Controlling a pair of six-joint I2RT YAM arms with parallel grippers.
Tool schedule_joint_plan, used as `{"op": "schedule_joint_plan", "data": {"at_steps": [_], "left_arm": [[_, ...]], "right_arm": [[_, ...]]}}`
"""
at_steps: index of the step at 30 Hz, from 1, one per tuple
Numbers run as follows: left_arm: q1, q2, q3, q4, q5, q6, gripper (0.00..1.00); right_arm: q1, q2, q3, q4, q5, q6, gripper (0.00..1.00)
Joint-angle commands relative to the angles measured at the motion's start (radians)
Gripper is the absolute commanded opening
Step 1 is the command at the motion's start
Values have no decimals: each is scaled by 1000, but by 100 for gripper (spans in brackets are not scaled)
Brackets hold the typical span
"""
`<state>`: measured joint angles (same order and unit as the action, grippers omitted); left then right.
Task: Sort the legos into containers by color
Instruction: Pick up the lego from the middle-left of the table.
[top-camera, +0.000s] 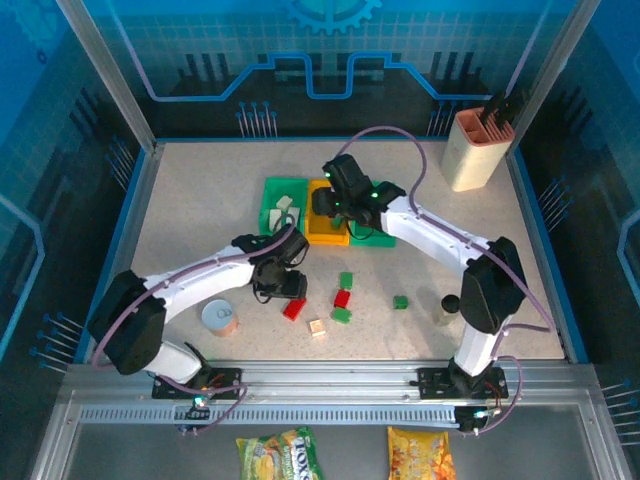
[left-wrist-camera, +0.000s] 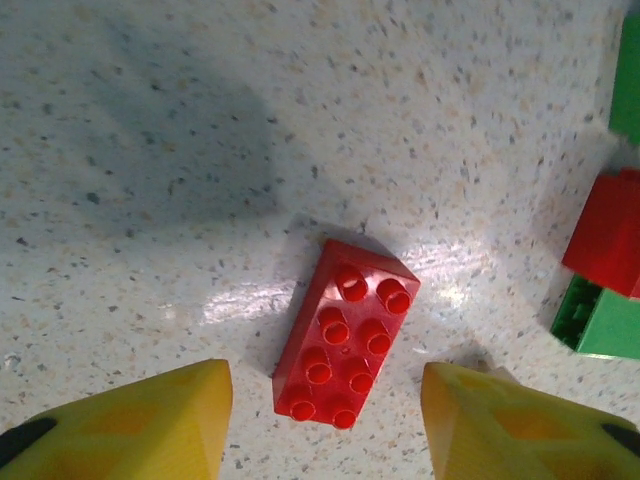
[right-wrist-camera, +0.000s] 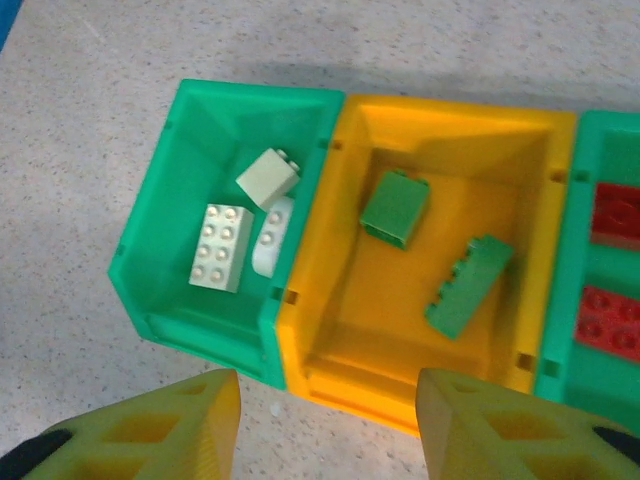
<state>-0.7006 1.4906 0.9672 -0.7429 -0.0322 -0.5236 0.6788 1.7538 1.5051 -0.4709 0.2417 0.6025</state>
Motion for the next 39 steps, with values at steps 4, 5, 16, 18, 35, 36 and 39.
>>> {"op": "schedule_joint_plan", "data": {"at_steps": [4,5,16,18,35,36,39], "left_arm": [[-60,113,85,-98,-31,76,57],[-66,132,97,-110,-45,79,57],[-88,252,145,-135,-51,119,57],[-89,267,149,-135,-51,127,56],[-88,240,172,-125,-66,116,36],[-88,236,183,-127,-70,111,36],[-89,229,215,-127,-75,95,36]], "right_arm": [[-46,-119,-100,-17,24,26,50],[-51,-134,-114,-18,27,26,50],[-71,-208,-184,-41,47,24,50],[-72,-213,-187,-49,49,23,50],[-90,-306,-232,-92,98,13,50],[-93,-312,-236,-94,102,12,50],[-113,-336,-251,-106,106,8,50]]}}
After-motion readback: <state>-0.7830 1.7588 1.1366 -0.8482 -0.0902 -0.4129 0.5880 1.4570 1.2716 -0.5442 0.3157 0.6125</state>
